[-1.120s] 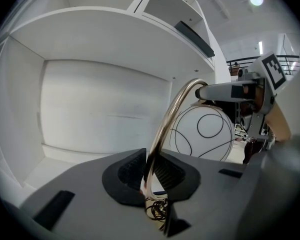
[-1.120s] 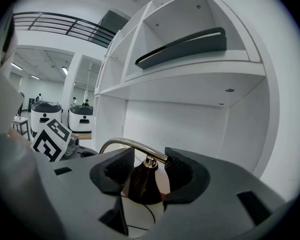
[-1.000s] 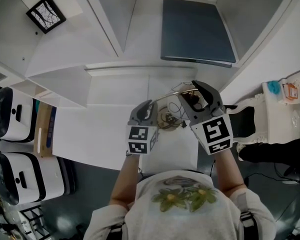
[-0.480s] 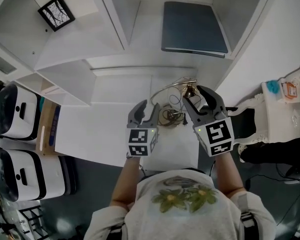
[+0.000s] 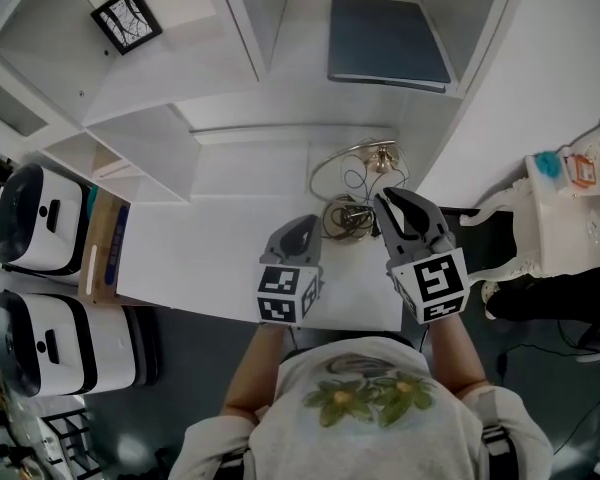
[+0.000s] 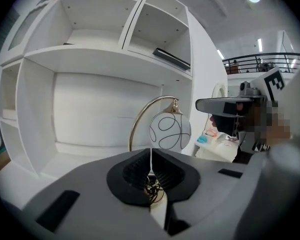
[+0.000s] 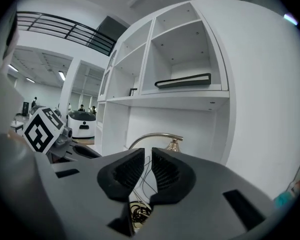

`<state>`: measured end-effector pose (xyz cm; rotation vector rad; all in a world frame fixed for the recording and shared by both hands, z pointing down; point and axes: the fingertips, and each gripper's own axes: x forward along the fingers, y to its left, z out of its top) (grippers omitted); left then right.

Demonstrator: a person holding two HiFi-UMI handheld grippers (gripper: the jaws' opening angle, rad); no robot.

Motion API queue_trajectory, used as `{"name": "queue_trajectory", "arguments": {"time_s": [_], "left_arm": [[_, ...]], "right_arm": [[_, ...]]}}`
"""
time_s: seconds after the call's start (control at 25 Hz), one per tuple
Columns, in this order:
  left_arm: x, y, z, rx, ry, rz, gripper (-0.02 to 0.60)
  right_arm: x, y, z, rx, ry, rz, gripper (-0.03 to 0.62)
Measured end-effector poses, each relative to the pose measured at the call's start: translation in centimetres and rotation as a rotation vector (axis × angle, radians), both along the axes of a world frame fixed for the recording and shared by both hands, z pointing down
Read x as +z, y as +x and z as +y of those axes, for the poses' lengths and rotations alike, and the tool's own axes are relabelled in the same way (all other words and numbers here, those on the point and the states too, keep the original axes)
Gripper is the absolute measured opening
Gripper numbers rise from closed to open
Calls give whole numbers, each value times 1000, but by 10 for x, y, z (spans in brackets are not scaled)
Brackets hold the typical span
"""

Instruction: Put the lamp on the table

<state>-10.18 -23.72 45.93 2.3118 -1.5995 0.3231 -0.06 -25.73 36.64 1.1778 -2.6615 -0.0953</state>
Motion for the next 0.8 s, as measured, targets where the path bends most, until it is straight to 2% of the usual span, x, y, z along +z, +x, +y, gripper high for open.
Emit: {"name": "queue_trajectory", "arguments": {"time_s": [0.2,0.44,0.8], "left_arm": [[-6,2,22,24,33,61,32],[10,3,43,53,-1,25,32],[8,13,74,83,35,63,32]], "right_arm": [[-3,-2,23,-28,6,-56,42],[11,-5,49,-36,11,4,32],[34,-12,85,-59,-15,58,31]]}}
